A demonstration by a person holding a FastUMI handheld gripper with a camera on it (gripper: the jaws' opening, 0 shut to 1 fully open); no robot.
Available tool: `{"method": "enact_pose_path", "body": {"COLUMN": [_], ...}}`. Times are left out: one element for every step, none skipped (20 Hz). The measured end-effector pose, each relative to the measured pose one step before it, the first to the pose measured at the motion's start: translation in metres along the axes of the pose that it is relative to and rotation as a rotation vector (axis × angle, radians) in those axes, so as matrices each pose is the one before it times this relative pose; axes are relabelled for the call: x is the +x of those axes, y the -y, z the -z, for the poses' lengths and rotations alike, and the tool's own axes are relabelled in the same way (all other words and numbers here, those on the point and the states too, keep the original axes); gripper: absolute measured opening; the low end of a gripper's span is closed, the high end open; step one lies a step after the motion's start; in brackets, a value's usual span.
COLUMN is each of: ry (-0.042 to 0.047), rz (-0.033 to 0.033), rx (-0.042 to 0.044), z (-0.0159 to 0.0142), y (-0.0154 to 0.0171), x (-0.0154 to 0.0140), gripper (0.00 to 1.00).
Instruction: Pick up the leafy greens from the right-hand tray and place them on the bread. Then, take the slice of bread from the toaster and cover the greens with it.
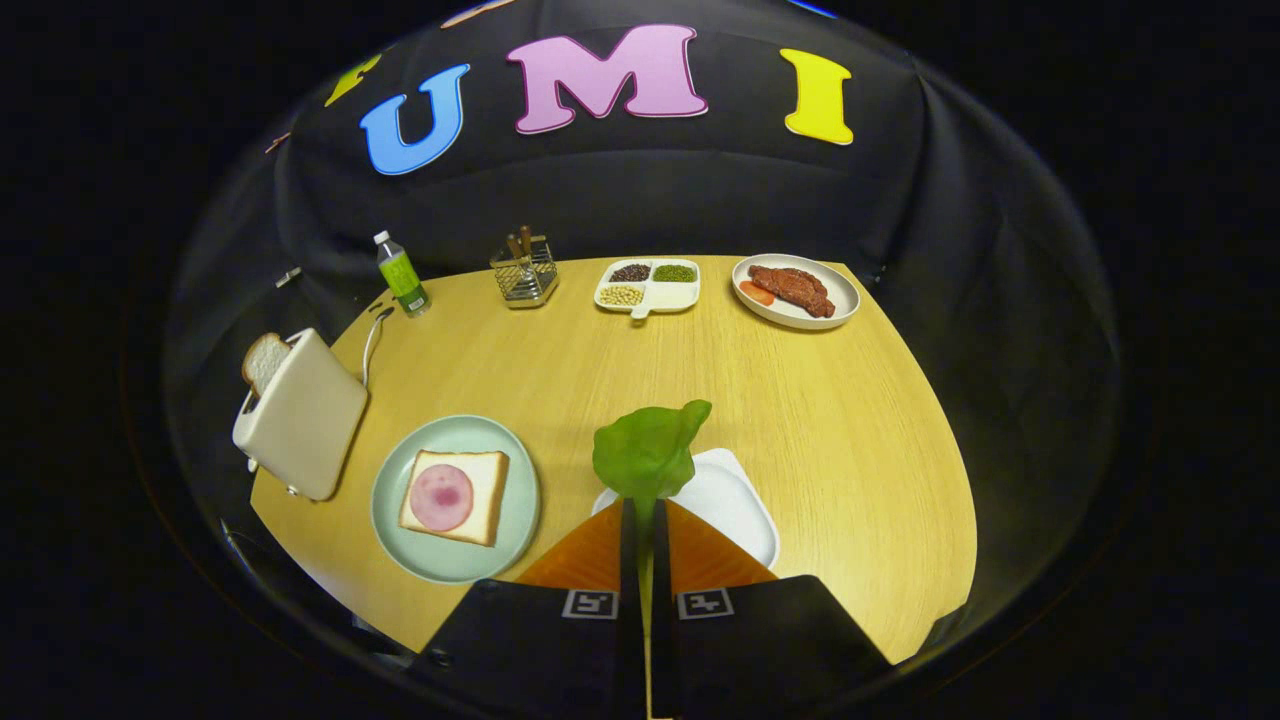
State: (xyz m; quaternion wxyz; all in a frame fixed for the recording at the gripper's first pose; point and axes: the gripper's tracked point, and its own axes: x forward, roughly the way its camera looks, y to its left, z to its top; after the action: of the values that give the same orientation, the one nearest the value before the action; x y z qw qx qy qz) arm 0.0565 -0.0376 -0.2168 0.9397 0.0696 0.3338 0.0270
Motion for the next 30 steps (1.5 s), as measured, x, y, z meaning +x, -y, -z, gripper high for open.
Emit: {"method": "enact_pose_path", "body": {"ry": [0.00688,0.00843,0.01025,0.00726,0.00123,-0.00316,0.00000,0.00097,-0.00221,-0.00933,-0.00584,-0.00115,-0.00324,-0.00636,-0.00622,-0.00866,-0.01328,-0.02014,-0.01802,-0.01097,-0.00766,-0.00706,-0.00628,-0.00080,0.00221,-0.00346,-0.00770,-0.00667,-0.00394,-0.00074], "rz": [-0.00928,-0.00707,-0.00404,-0.00492,-0.01053,-0.01520,-0.01418,-0.01253,-0.00467,-0.00165,-0.01171,-0.01222,-0.00869,-0.00673,-0.00413,-0.00242,-0.00686,-0.01096,-0.01420,-0.00896,-0.00369,-0.00395,-0.00354,-0.00079,0.00692,0.00612,0.00164,-0.00035,0.00244,0.00050], "rx": [0.00561,-0.00602,-0.01596,-0.02031,-0.01570,-0.01042,-0.01051,-0.01154,-0.00730,0.00067,0.00506,0.00776,0.00373,-0.00346,-0.01086,-0.01513,-0.01336,-0.00797,-0.00193,-0.00148,-0.00419,-0.00415,-0.00220,-0.00304,-0.00358,-0.00060,0.00537,0.00984,0.00952,0.00711], "z": [-0.00353,-0.00350,-0.00294,-0.00190,-0.00063,-0.00059,-0.00096,-0.00291,-0.00088,-0.00071,-0.00052,-0.00240,-0.00117,0.00028,0.00181,0.00207,0.00468,0.00579,0.00513,0.00312,0.00133,0.00133,0.00085,-0.00120,-0.00166,-0.00100,0.00070,0.00051,-0.00128,-0.00093], "y": [-0.00976,-0.00995,-0.00810,-0.00936,-0.01098,-0.01255,-0.01035,-0.01129,-0.00731,-0.00721,-0.00953,-0.00856,-0.00762,-0.00666,-0.00387,-0.00421,-0.00536,-0.00558,-0.00690,-0.00543,-0.00315,-0.00324,-0.00331,-0.00172,0.00004,0.00051,-0.00102,-0.00147,-0.00087,-0.00054], "x": [-0.00340,-0.00314,-0.00188,-0.00074,-0.00116,-0.00073,0.00099,0.00117,0.00025,0.00235,0.00109,0.00273,0.00350,0.00283,0.00322,0.00444,0.00457,0.00429,0.00314,0.00375,0.00398,0.00333,0.00314,0.00232,0.00205,0.00287,0.00222,0.00246,0.00149,0.00102], "gripper": [0.07,0.07,0.07,0.07,0.07,0.07,0.07,0.07,0.07,0.07,0.07,0.07,0.07,0.07,0.07,0.07,0.07,0.07,0.07,0.07,0.07,0.07,0.09,0.09,0.09,0.13,0.13,0.13,0.16,0.18]}}
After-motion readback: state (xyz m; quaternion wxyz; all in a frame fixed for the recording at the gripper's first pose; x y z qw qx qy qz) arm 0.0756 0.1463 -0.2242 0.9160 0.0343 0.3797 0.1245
